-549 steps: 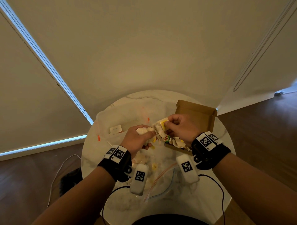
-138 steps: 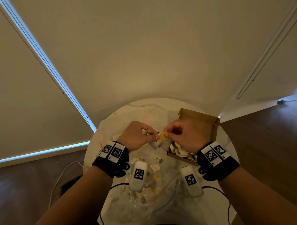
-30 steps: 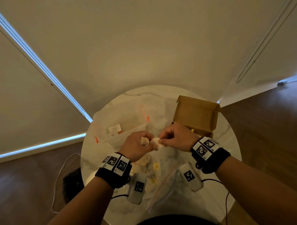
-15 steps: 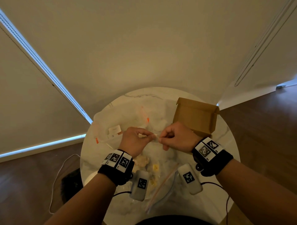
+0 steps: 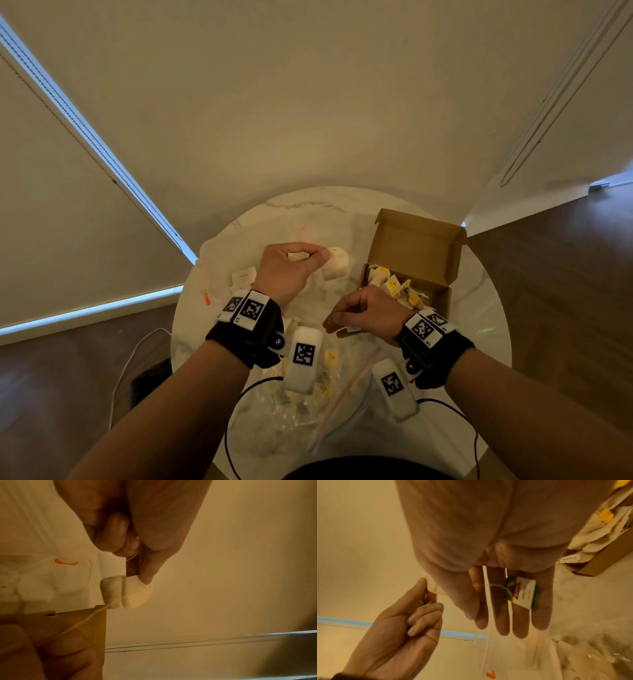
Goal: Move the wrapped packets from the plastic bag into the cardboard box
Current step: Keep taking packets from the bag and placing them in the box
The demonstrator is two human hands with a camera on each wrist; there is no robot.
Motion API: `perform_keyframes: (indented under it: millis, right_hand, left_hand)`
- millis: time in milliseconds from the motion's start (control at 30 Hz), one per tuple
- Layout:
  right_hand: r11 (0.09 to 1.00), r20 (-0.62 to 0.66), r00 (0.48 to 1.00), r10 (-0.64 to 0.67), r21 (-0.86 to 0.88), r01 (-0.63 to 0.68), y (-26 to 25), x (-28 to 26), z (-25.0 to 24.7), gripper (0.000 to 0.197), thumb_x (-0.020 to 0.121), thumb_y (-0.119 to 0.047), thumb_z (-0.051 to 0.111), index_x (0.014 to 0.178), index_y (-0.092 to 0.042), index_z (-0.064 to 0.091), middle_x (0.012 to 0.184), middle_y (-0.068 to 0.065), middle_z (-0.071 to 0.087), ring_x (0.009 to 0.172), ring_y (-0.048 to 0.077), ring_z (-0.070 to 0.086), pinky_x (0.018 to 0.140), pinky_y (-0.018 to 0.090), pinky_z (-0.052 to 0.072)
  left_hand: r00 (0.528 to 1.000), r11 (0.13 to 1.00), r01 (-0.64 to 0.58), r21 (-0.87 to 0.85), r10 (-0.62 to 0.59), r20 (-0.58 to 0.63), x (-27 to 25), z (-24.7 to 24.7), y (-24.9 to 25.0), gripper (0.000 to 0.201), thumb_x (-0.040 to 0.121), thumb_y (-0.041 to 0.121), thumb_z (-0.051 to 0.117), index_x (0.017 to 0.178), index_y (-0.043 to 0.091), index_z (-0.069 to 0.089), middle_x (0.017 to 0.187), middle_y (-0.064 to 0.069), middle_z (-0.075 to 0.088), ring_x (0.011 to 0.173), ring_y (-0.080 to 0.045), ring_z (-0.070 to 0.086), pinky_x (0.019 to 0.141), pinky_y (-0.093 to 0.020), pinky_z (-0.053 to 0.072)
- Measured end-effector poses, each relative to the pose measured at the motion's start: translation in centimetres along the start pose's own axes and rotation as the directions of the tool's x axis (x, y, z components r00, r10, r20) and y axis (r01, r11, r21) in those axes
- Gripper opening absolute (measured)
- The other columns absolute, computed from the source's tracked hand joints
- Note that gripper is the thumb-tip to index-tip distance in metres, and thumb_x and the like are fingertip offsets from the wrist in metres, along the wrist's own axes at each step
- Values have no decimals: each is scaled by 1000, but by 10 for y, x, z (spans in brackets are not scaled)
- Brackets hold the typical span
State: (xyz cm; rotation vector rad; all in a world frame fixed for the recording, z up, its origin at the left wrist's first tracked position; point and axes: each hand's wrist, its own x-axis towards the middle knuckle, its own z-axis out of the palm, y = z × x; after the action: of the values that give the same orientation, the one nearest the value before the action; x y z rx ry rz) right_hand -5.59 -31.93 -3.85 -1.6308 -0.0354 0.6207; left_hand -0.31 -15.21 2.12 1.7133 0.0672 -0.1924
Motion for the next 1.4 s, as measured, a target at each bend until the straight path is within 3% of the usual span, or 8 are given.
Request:
perform_keyframes:
  millis: [300, 500, 667, 767, 933, 1133, 1300, 1400]
  right_hand:
    - [998, 18, 1000, -18, -52, 19, 9, -5, 1, 32, 91, 16, 42, 107, -2, 62, 96, 19, 71, 86, 30, 71, 74, 32, 59]
    - [990, -93, 996, 12, 139, 1, 13, -5, 7, 9, 85, 11, 62, 90, 3, 63, 92, 28, 71, 80, 34, 72, 69, 33, 60]
    - [977, -167, 986, 28, 214, 9, 19, -1, 3, 13, 81, 12, 66, 93, 11, 70, 89, 26, 71, 82, 32, 72, 75, 33, 60]
    - [999, -204, 979, -6, 52, 17, 16, 4, -3, 14, 82, 6, 69, 94, 1, 74, 90, 18, 74, 81, 23, 71, 77, 29, 59]
    - [967, -249, 965, -82, -256, 16, -5, 9, -19, 13, 90, -11, 64, 96, -14, 76, 62, -3, 69, 49, 8, 55, 50, 23, 49]
    - [990, -313, 940, -139, -65, 124, -35, 10, -26, 16, 92, -6, 61, 100, 1, 73, 90, 13, 74, 63, 6, 67, 59, 18, 52]
    - [973, -347, 910, -226, -39, 227, -50, 16, -22, 18, 87, 0, 65, 104, -2, 70, 88, 19, 74, 73, 27, 70, 62, 24, 56]
    - [970, -339, 911, -237, -22, 244, -57, 15, -20, 15, 86, 1, 66, 100, -3, 68, 87, 17, 75, 80, 30, 72, 67, 28, 58]
  left_hand:
    - [998, 989, 53, -140, -58, -31, 4, -2, 2, 3, 83, 7, 73, 85, 7, 76, 62, -1, 64, 36, -3, 39, 39, -13, 31]
    - [998, 980, 41, -197, -48, -34, 2, 2, 6, 10, 83, 6, 72, 91, 1, 74, 62, -3, 63, 36, -3, 39, 39, -12, 31]
    - [998, 972, 52, -231, -56, -10, -1, 0, 9, 10, 84, 6, 72, 91, 0, 74, 60, -3, 61, 37, -6, 35, 38, -15, 30]
    - [998, 969, 69, -236, -67, 18, -3, -2, 9, 6, 84, 9, 73, 88, 5, 74, 55, 2, 59, 39, -9, 30, 39, -17, 26]
    - [995, 968, 99, -231, -92, 42, -13, -4, 1, 6, 85, 7, 72, 89, 4, 74, 56, -2, 57, 39, -10, 27, 39, -18, 23]
    - [990, 976, 143, -164, -144, 6, -24, -3, -22, 4, 82, 9, 74, 84, 5, 76, 57, -6, 55, 40, -11, 31, 40, -18, 26]
    - [987, 975, 158, -155, -159, 7, -27, 2, -30, 5, 82, 8, 75, 82, 3, 76, 55, -3, 58, 38, -8, 34, 39, -16, 27]
    - [985, 975, 170, -143, -171, 9, -27, 3, -34, 5, 82, 9, 75, 79, 6, 77, 55, -4, 56, 41, -11, 33, 41, -19, 26]
